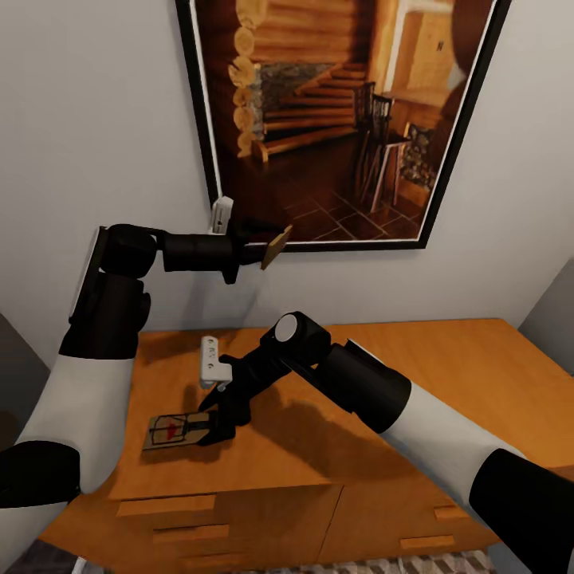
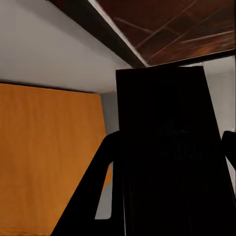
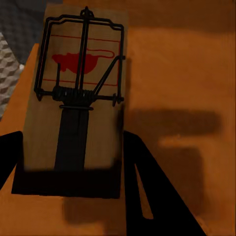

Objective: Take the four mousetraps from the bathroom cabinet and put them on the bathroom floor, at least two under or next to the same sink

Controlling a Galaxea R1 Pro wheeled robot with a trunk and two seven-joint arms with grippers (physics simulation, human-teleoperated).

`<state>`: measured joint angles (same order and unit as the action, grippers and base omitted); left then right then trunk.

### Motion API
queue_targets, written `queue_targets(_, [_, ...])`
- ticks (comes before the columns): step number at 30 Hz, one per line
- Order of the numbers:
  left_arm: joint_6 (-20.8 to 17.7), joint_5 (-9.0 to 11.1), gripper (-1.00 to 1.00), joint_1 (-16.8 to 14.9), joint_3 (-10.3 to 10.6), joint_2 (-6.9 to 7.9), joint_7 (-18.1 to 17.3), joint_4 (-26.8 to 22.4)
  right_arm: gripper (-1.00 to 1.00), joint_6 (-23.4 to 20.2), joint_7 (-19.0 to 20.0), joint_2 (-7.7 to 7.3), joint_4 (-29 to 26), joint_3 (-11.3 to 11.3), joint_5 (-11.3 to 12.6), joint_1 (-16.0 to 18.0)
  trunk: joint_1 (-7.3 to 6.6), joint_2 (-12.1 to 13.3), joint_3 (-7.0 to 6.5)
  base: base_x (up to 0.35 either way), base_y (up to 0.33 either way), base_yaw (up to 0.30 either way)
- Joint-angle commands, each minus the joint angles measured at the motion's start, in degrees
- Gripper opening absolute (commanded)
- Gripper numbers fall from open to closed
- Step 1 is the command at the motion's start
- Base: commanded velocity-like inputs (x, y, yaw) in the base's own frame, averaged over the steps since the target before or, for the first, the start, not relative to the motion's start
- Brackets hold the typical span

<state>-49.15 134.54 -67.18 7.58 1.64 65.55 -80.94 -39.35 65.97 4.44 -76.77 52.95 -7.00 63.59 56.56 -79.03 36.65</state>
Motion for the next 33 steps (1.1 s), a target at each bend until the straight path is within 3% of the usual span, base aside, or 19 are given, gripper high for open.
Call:
queue_targets(1, [-0.15, 0.46, -1.00, -0.06, 0.01, 0.04, 0.46, -0.03, -1.00, -0.64, 0.38, 0.04, -0.05, -0.04, -0.29, 0.05, -0.03, -0.04, 0.06, -0.330, 0.000, 0.000])
queue_targets(33, [-0.15, 0.29, -1.00, -0.06, 0.06, 0.03, 0.46, 0.25, -1.00, -0.55, 0.38, -1.23, 0.00, 0.39, -0.28, 0.05, -0.03, -0.04, 0.06, -0.335, 0.000, 0.000])
